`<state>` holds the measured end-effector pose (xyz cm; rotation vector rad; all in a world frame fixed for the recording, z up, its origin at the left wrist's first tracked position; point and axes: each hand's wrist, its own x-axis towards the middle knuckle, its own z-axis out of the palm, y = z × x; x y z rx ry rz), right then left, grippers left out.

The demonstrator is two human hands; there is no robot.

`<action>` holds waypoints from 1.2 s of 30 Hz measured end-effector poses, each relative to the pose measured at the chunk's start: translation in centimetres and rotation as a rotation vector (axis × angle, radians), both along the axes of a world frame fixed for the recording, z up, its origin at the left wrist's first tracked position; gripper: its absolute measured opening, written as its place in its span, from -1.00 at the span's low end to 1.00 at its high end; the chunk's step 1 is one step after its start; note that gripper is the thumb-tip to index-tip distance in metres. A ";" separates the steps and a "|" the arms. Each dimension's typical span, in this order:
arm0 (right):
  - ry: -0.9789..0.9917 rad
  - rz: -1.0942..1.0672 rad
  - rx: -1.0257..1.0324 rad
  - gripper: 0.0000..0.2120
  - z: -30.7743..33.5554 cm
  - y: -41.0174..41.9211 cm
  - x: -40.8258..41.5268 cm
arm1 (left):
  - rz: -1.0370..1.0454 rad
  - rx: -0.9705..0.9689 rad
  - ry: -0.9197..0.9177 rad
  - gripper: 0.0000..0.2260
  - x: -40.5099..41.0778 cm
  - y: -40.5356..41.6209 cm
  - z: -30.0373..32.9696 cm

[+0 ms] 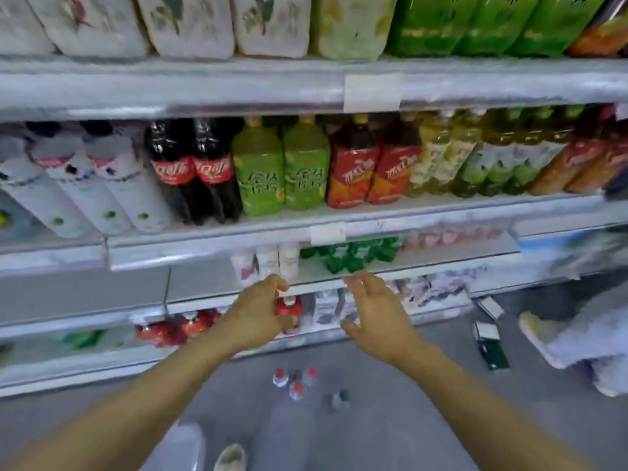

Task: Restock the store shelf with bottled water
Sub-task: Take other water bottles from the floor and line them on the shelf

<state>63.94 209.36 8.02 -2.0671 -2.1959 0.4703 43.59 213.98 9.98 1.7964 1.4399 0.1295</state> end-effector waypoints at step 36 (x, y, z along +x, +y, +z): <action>0.324 -0.542 -0.354 -0.39 -61.5 0.5 -3.2 | 0.027 -0.023 0.164 -0.48 0.5 0.5 -58.1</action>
